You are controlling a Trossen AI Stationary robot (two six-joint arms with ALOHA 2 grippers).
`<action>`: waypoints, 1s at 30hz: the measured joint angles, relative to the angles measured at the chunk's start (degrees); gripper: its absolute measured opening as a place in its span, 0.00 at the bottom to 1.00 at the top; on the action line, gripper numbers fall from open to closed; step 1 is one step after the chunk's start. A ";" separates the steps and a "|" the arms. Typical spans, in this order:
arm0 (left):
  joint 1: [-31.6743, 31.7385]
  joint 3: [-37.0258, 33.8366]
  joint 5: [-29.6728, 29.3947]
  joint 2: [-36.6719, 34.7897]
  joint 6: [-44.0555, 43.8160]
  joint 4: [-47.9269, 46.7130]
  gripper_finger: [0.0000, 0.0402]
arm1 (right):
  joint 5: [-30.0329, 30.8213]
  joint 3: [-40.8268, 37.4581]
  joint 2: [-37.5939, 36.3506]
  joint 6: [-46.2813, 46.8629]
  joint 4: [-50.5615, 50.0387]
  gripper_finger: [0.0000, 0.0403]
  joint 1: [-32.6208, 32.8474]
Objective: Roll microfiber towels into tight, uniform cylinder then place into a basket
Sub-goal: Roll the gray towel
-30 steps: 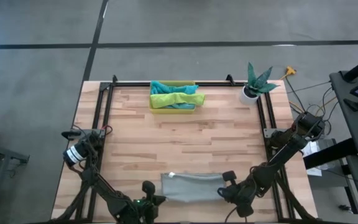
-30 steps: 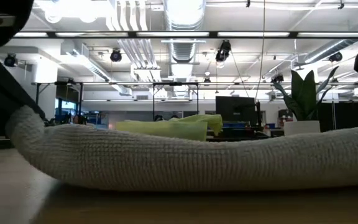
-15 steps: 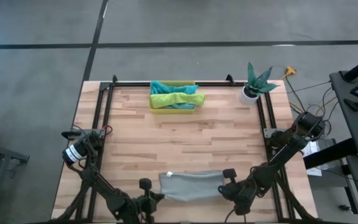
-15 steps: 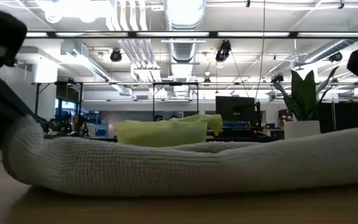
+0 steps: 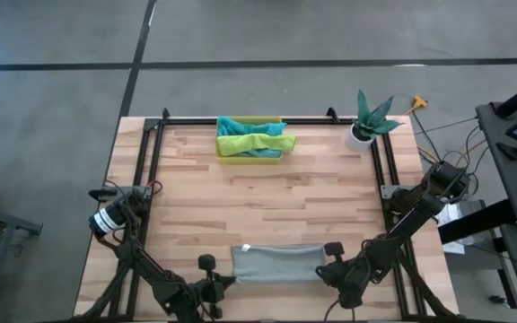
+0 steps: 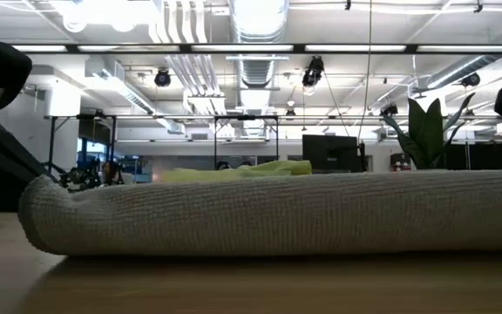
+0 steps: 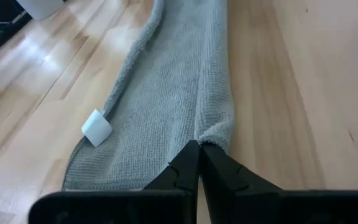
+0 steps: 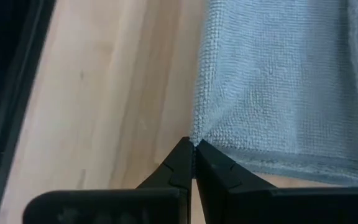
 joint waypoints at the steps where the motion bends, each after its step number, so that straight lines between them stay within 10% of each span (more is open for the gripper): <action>1: 0.00 -0.12 -0.01 -0.04 -0.03 0.02 0.00 | 0.80 0.00 0.04 0.02 -0.51 0.02 0.00; 5: 0.41 -1.89 -0.27 -0.04 -2.41 -0.09 0.00 | 7.92 -1.40 1.50 1.20 -3.39 0.02 -0.91; 30: 0.63 -7.08 1.58 -0.28 -10.04 2.16 0.00 | 4.63 -3.13 2.89 2.58 1.07 0.02 -2.45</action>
